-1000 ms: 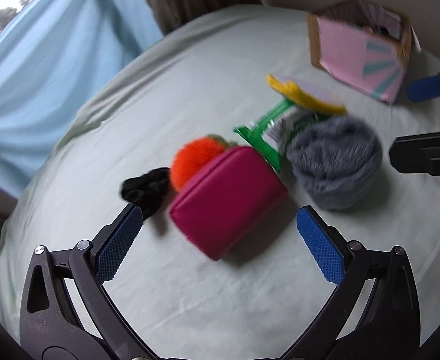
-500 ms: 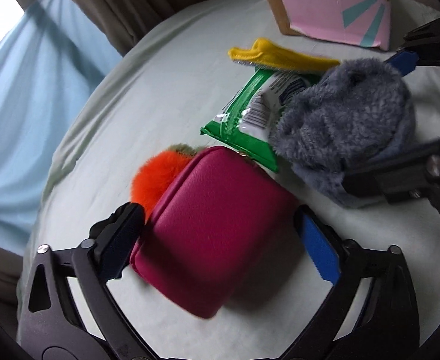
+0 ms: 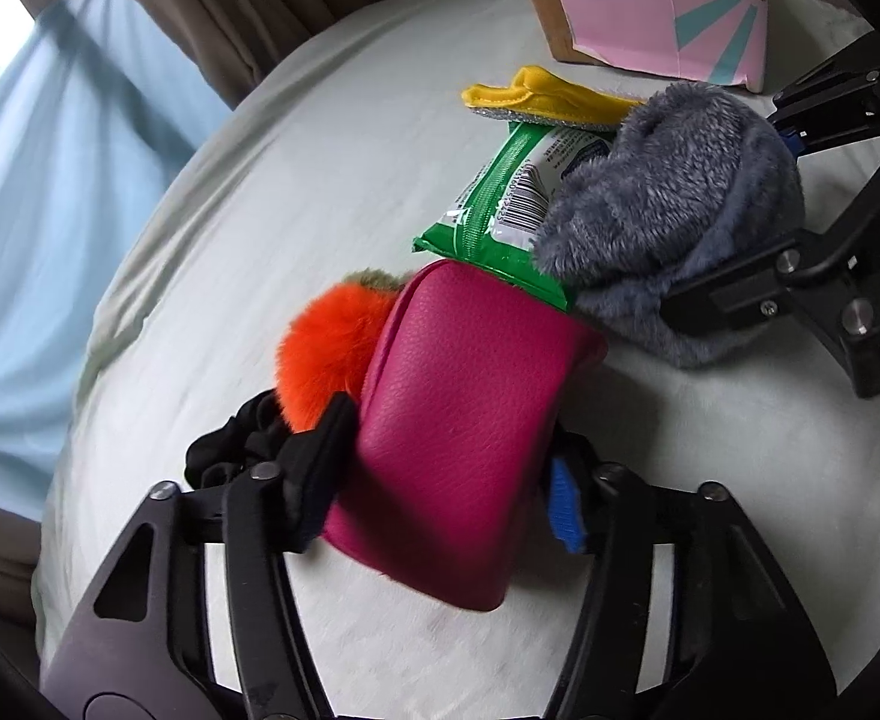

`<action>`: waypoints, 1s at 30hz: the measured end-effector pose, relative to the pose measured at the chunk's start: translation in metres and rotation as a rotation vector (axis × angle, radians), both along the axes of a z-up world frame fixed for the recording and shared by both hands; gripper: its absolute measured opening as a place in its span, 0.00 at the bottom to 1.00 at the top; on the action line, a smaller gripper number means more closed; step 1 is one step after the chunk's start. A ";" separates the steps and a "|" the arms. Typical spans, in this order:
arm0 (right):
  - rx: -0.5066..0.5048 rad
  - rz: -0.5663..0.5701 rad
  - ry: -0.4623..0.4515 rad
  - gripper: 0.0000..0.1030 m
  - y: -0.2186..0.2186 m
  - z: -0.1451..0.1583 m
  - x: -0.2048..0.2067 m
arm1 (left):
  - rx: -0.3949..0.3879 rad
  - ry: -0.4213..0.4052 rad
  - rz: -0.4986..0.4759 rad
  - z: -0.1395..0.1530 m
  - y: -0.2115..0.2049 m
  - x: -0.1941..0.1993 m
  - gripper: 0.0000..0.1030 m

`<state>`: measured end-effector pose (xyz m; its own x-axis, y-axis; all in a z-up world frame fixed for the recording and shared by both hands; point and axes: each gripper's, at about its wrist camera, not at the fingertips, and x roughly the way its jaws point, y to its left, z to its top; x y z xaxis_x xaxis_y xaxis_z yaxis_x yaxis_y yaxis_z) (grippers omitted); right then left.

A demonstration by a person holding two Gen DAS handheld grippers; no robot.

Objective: Organize soft objects
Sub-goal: 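Grasp the magenta pouch with the left tool while the right grasps the grey hat, then carry pouch and hat over the box and open both tools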

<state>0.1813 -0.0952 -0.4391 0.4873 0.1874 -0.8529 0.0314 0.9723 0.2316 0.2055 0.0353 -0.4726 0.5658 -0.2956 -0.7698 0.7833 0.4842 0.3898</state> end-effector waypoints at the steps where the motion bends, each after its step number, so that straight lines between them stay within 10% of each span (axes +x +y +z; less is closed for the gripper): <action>1: -0.001 0.000 -0.001 0.55 0.001 0.001 0.000 | -0.006 0.009 0.007 0.002 0.002 0.000 0.45; 14: -0.010 0.008 -0.044 0.53 0.001 0.049 -0.013 | -0.075 0.054 0.115 0.051 0.021 -0.002 0.39; 30: -0.020 -0.001 -0.153 0.53 -0.027 0.200 -0.056 | -0.203 0.022 0.311 0.211 0.011 -0.037 0.39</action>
